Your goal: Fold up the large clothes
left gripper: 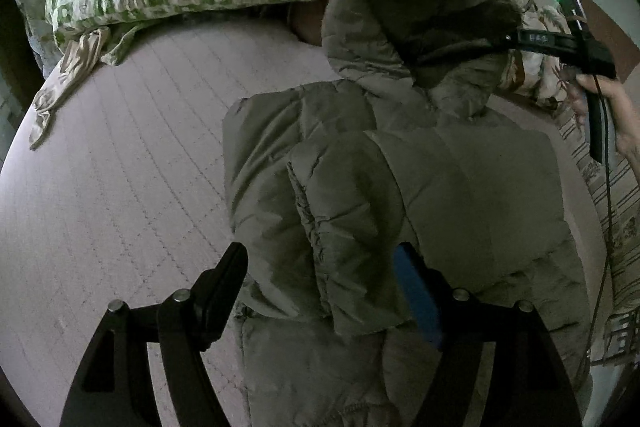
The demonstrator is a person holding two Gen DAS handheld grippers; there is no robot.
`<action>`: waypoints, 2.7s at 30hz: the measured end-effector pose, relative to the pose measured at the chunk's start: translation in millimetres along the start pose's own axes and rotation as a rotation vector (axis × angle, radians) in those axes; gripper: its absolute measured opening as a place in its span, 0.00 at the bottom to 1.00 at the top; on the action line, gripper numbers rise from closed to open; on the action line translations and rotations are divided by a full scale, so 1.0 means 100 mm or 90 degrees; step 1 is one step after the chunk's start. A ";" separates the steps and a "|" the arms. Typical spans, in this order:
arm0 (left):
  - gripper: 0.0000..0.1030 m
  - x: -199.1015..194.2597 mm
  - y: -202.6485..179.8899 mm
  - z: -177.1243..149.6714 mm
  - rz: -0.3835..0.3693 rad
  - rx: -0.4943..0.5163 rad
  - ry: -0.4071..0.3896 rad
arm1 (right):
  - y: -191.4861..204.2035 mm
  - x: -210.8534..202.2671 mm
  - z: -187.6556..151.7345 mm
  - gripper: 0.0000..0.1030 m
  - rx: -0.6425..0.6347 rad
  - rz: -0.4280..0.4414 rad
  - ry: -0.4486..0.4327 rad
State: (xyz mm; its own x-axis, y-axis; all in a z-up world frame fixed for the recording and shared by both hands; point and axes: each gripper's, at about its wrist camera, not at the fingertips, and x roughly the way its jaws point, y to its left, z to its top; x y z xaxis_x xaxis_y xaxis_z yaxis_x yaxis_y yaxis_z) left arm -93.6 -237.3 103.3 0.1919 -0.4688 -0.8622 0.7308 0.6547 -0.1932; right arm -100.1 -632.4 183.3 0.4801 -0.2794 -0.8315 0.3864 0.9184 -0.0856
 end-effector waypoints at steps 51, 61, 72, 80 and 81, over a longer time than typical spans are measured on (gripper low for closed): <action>0.74 0.03 -0.82 -0.26 0.037 0.070 -0.012 | 0.22 -0.79 -2.67 0.04 0.115 0.086 0.039; 0.74 -0.45 -0.80 -1.03 -0.006 0.058 -0.022 | 0.34 -1.33 -2.93 0.05 0.121 0.162 -0.029; 0.74 -0.74 -0.84 -1.51 -0.023 0.058 -0.025 | 0.82 -2.01 -3.21 0.06 0.053 0.203 -0.147; 0.74 -0.87 -0.72 -1.76 -0.022 0.039 -0.026 | 1.14 -2.12 -3.41 0.01 0.026 0.196 -0.091; 0.74 -0.88 -0.69 -1.80 -0.020 0.035 -0.025 | 1.17 -2.16 -3.44 0.01 0.018 0.185 -0.097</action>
State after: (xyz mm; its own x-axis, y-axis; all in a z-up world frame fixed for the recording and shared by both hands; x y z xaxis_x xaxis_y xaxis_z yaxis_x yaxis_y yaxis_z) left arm -279.2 -134.9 108.3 0.1920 -0.5122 -0.8371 0.7717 0.6058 -0.1936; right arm -429.4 -368.0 163.6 0.6847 -0.0467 -0.7274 0.2359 0.9584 0.1605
